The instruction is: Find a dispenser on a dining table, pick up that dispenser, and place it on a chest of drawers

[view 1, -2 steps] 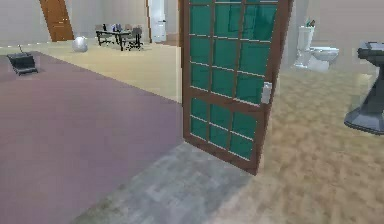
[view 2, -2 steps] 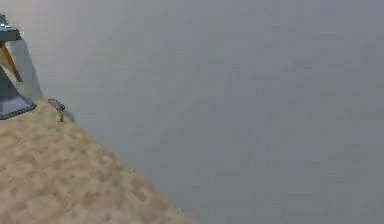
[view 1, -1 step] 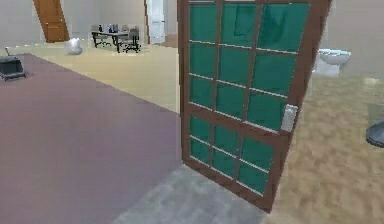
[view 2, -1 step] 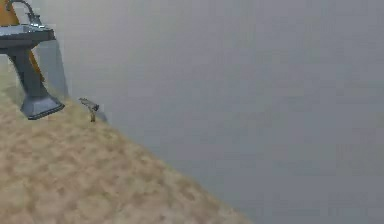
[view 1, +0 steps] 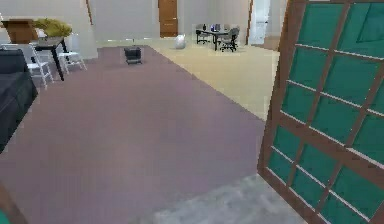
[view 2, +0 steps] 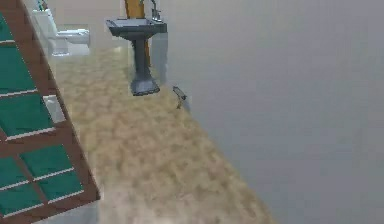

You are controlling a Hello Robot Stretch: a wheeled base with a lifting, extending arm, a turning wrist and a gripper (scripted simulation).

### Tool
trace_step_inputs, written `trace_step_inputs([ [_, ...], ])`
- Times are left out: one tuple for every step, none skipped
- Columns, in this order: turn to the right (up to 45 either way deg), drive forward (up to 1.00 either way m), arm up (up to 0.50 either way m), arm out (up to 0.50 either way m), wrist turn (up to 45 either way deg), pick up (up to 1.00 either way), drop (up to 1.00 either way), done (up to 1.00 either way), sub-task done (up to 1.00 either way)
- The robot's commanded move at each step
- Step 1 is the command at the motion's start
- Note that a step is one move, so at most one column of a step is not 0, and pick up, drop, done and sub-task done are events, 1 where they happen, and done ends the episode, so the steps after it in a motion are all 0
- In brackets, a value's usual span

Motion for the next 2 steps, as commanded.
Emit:
trace_step_inputs([
  [0.0, 1.00, 0.00, 0.00, 0.0, 0.00, 0.00, 0.00, 0.00],
  [-3.0, 0.00, 0.00, 0.00, 0.0, 0.00, 0.00, 0.00, 0.00],
])
